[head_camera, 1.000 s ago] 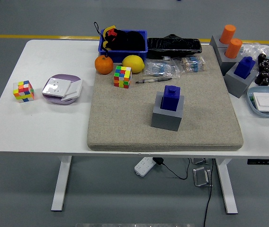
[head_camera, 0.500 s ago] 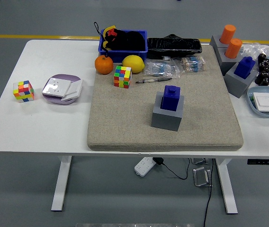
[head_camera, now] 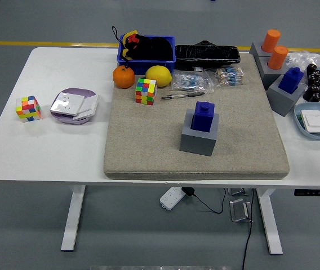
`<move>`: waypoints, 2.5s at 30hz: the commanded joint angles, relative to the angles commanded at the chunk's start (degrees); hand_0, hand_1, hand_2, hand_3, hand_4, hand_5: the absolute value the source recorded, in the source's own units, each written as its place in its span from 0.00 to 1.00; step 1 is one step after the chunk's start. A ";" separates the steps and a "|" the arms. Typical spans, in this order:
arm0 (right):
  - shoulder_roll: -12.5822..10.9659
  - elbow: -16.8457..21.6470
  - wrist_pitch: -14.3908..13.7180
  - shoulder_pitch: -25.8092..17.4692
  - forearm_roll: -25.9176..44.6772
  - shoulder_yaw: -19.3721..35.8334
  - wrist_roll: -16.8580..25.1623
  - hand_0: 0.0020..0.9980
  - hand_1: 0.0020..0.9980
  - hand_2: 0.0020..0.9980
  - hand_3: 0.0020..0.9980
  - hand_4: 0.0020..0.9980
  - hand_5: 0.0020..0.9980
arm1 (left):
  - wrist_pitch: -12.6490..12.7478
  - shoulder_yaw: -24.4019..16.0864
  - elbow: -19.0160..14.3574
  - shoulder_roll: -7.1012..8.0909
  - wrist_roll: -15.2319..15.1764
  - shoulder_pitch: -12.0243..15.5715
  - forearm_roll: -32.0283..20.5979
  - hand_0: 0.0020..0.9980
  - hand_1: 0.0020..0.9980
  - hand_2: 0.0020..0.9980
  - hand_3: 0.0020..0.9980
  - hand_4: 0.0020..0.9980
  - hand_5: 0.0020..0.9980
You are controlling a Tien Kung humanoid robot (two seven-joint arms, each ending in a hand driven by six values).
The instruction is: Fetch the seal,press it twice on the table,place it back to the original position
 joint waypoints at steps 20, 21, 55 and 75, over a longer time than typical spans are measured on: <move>0.01 0.12 -0.04 -0.07 0.06 0.35 -0.04 0.81 0.67 0.66 0.62 0.78 0.16 | 0.04 -0.48 0.10 -0.27 0.02 0.03 -0.10 0.81 0.81 0.79 0.84 0.79 0.40; -0.02 0.11 -0.04 -0.05 0.06 0.34 -0.04 0.81 0.67 0.66 0.62 0.78 0.16 | 0.05 -0.53 0.10 -0.27 0.01 -0.02 -0.09 0.81 0.81 0.79 0.84 0.79 0.40; -0.10 0.01 -0.06 -0.05 0.06 0.46 -0.03 0.81 0.66 0.65 0.62 0.77 0.16 | 0.16 -0.52 0.08 -0.25 0.05 -0.13 -0.01 0.81 0.81 0.79 0.84 0.79 0.41; -0.20 -0.07 -0.08 -0.02 0.05 0.57 -0.05 0.81 0.66 0.65 0.62 0.77 0.16 | 0.12 -0.53 0.08 -0.28 0.07 -0.15 0.04 0.81 0.81 0.79 0.84 0.79 0.41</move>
